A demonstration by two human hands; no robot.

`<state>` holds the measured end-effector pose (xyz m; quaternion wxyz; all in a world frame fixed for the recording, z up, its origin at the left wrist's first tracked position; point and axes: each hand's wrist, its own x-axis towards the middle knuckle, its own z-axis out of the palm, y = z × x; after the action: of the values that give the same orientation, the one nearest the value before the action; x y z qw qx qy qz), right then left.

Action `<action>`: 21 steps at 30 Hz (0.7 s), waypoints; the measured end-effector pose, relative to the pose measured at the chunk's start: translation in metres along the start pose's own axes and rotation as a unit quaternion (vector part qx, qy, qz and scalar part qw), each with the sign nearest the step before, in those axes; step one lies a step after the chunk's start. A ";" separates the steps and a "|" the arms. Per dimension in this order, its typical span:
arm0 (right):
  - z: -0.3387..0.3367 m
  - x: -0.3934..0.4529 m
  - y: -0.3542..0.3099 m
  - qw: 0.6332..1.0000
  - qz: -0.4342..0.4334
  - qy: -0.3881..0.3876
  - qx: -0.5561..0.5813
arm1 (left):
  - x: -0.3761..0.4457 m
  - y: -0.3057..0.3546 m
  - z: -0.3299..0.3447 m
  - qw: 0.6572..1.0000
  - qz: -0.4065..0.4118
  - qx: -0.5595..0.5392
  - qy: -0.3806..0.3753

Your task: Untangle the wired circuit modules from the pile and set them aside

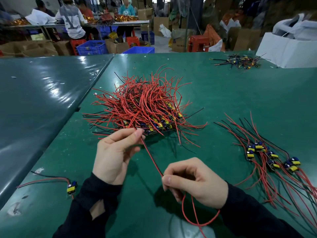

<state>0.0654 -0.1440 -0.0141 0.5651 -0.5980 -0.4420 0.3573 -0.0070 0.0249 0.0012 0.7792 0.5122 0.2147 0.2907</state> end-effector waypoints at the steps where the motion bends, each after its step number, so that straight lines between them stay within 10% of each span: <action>1: -0.001 0.000 0.000 1.000 0.002 -0.003 -0.001 | 0.001 -0.001 -0.001 1.000 0.024 0.009 0.002; 8: 0.001 0.001 0.001 1.000 -0.003 0.005 0.000 | -0.003 -0.011 0.003 0.952 0.267 0.140 0.046; 21: 0.003 0.000 0.003 0.999 0.008 0.053 0.007 | -0.003 -0.007 0.002 0.962 0.260 0.061 0.065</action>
<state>0.0628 -0.1424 -0.0178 0.5888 -0.6161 -0.4038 0.3327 -0.0062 0.0198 -0.0050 0.6282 0.5771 0.1421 0.5021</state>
